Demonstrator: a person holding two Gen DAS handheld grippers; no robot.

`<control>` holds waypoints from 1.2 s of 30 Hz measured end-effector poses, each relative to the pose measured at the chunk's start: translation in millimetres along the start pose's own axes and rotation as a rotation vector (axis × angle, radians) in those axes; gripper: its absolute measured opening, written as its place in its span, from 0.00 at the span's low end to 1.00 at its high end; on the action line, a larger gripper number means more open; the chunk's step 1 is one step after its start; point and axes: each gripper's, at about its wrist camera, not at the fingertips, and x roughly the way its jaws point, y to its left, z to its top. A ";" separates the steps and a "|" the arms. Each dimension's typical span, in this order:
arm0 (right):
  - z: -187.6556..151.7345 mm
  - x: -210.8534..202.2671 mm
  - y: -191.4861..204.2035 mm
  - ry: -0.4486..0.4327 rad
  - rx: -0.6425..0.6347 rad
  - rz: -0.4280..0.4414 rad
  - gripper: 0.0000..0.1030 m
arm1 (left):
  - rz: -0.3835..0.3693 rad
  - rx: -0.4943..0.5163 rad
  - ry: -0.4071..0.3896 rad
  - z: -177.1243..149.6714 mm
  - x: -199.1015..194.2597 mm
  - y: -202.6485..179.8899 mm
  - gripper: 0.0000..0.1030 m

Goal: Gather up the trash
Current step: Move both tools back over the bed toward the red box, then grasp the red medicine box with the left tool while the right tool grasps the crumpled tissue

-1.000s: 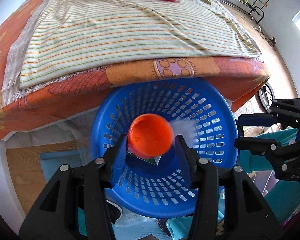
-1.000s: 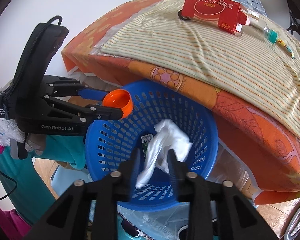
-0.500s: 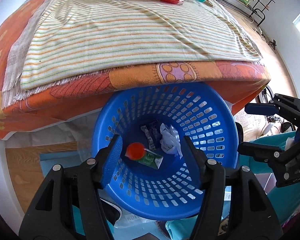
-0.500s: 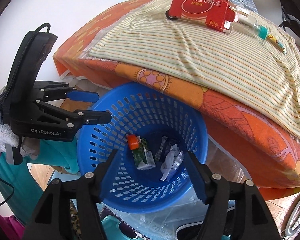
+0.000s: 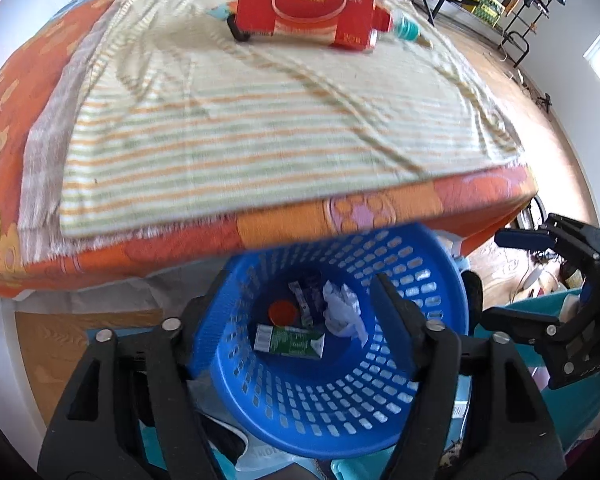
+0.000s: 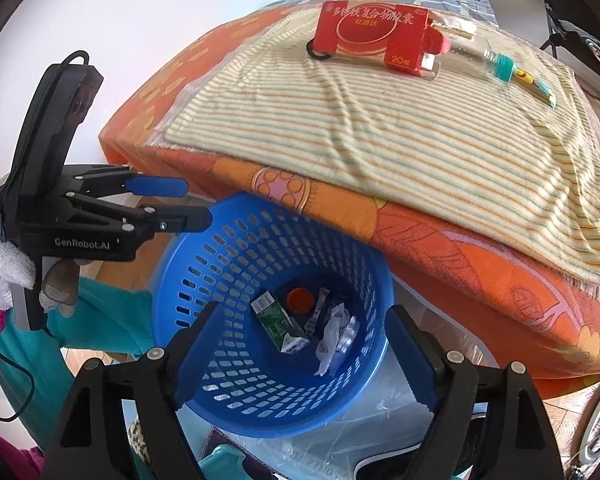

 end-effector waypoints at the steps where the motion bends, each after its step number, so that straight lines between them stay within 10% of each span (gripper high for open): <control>1: 2.0 -2.6 -2.2 -0.009 0.005 0.000 0.82 | -0.002 0.002 -0.006 4.4 -1.5 -0.2 0.70; 25: 88.9 -65.8 -84.9 -0.208 0.142 -0.035 0.83 | -0.023 0.123 -0.269 162.9 -36.5 -1.0 0.70; 36: 140.2 -73.8 -149.0 -0.286 0.302 -0.004 0.83 | -0.078 0.167 -0.232 248.2 -2.0 12.0 0.70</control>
